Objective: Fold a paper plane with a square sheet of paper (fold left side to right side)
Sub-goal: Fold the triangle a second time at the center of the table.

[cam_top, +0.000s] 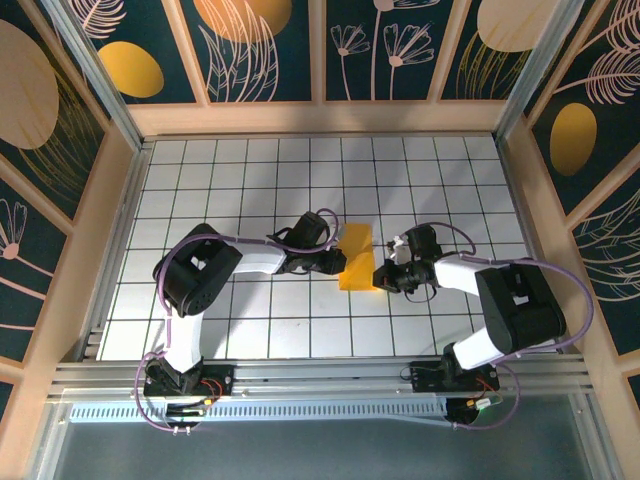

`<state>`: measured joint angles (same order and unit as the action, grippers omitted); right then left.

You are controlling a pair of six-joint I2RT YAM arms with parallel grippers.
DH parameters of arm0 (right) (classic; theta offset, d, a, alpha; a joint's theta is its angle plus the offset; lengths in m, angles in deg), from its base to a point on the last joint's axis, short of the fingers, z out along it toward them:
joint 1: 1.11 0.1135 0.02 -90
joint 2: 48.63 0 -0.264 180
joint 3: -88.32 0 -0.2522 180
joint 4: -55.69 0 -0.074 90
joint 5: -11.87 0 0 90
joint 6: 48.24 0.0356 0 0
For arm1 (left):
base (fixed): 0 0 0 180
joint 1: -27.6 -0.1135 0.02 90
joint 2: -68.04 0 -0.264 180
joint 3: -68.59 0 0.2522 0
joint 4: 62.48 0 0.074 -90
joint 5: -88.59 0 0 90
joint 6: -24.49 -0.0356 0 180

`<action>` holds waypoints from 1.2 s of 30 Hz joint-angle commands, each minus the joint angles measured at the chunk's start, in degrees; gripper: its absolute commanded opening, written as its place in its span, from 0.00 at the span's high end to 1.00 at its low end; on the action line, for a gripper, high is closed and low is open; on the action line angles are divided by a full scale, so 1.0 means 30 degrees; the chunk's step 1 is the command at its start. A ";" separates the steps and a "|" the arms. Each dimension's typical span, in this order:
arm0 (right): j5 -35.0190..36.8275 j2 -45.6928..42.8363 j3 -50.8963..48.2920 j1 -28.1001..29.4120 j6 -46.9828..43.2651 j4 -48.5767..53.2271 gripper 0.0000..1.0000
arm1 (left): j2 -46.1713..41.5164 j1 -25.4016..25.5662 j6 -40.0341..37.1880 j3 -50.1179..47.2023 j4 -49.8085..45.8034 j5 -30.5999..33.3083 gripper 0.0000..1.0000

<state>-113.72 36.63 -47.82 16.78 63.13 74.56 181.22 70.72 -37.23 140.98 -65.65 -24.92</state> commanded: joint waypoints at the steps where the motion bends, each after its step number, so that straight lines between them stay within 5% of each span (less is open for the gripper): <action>1: 0.0353 -0.1259 0.0206 -0.0142 -0.0136 0.1264 1.00 | 0.0623 -0.0113 -0.0518 0.0351 -0.0716 0.0244 0.92; 10: -0.1176 -0.3699 0.1058 -0.0576 0.0690 0.1253 1.00 | 0.0622 -0.0104 -0.0639 0.0202 -0.0934 0.0365 0.92; 19: -0.0219 -0.1320 0.1174 0.1450 0.3216 -0.2994 1.00 | 0.0585 -0.0119 -0.0693 0.0034 -0.0952 0.0424 0.92; 36: 0.1079 0.2548 0.2893 0.2474 0.3141 -0.3667 1.00 | 0.0614 -0.0109 -0.0694 0.0085 -0.1000 0.0394 0.92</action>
<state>-112.02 43.10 -40.36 23.54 72.37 64.44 181.35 70.72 -38.13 141.29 -66.28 -24.92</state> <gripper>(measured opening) 0.047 0.079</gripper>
